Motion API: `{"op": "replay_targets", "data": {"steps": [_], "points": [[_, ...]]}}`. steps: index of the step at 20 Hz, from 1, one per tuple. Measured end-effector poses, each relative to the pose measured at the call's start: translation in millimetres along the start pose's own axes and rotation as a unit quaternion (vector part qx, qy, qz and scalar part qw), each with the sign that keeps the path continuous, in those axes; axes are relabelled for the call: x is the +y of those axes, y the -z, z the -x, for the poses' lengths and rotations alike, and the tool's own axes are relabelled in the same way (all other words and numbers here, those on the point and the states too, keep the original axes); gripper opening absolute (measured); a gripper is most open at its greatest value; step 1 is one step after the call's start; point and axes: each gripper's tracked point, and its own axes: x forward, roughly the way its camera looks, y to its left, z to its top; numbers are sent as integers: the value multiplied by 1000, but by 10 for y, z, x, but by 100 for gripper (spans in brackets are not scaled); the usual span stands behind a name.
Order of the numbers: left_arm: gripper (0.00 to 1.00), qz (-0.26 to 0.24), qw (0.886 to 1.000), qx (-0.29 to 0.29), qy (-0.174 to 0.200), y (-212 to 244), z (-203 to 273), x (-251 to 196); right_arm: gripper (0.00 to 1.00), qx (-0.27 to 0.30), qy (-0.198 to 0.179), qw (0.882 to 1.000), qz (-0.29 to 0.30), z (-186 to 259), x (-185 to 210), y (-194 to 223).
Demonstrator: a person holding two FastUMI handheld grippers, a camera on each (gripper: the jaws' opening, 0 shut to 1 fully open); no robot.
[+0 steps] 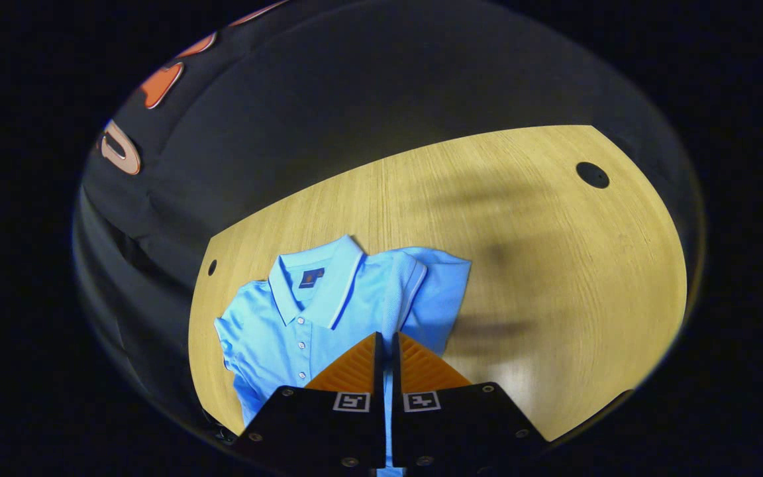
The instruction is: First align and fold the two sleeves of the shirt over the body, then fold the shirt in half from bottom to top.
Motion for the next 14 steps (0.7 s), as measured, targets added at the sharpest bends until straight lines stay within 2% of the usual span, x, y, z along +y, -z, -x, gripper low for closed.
{"op": "replay_targets", "data": {"steps": [3, 5, 6, 7, 10, 11, 12, 13, 14], "points": [[100, 16, 1000, 13, -1, 114, -54, 84, 7, 16, -38, 999, -7, 2, 342, 106], [100, 32, 999, 22, 5, 185, -127, 141, 14, 26, -79, 996, -17, 47, 636, 175], [100, 39, 999, 23, 10, 205, -168, 180, 23, 15, -87, 996, -10, 71, 720, 147], [100, 48, 998, 27, 17, 264, -205, 210, 25, 4, -89, 996, -3, 76, 765, 154], [100, 73, 995, 47, 47, 431, -457, 277, 35, -11, -70, 997, 14, 223, 794, 177], [100, 84, 993, 55, 60, 506, -575, 289, 49, -26, -57, 998, 24, 274, 775, 135], [100, 92, 991, 65, 71, 569, -680, 303, 34, -39, -46, 998, 31, 336, 753, 112], [100, 98, 989, 75, 84, 640, -778, 318, 50, -53, -34, 997, 35, 403, 734, 72], [100, 102, 987, 83, 96, 687, -889, 332, 50, -67, -24, 997, 34, 472, 727, 40]]}}
